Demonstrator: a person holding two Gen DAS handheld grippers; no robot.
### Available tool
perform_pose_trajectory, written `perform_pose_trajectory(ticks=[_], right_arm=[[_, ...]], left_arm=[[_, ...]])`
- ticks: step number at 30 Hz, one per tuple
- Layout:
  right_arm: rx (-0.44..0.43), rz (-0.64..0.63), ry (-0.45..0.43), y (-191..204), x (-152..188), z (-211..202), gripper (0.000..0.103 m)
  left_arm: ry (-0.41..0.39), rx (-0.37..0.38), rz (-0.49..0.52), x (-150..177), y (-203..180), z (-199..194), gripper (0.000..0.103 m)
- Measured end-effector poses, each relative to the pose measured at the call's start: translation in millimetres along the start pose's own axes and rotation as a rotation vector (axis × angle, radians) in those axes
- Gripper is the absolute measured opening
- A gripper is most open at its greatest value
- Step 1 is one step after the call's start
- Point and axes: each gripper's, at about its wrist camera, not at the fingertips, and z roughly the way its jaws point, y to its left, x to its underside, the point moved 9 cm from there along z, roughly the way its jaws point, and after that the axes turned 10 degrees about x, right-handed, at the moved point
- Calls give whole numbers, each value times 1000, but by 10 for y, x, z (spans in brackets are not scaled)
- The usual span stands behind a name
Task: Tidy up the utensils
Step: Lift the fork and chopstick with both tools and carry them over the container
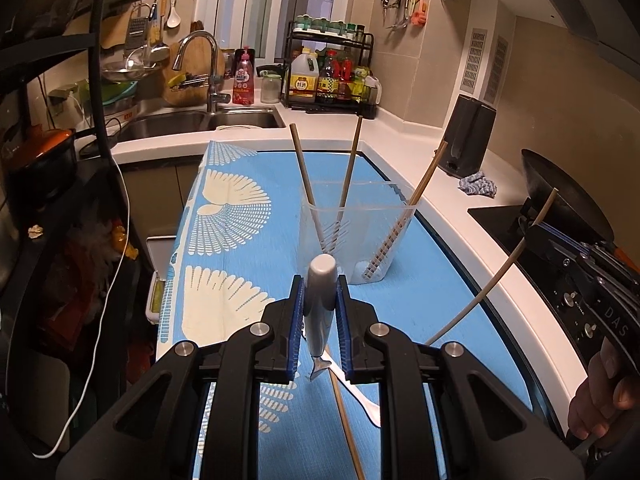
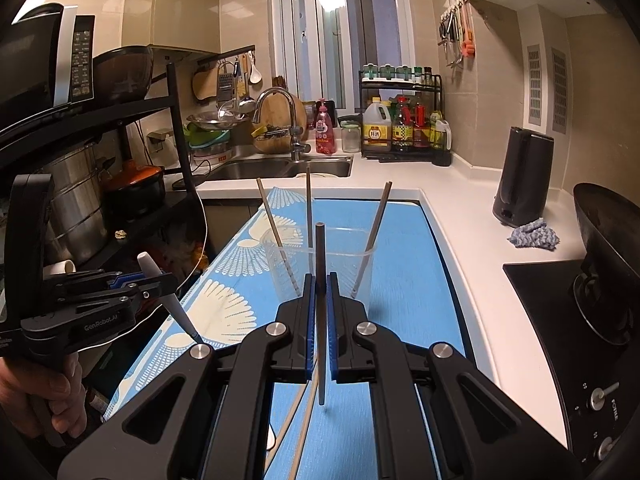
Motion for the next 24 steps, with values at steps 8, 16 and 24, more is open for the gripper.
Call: perform_pose_trajectory(ticks=[8,16,24], right_arm=[[-11,4,-13,4,-176,-1,6],[-17,9,-61,-48,-608,-46,6],[-36,-2,-167,3,-1300,-96,6]], left_arm=[[-1,8,-3,-93,-10,-10,16],[-15,39,-3,-437,-9,-54,16],[-91,73,22,-1187,-103,-136,16]])
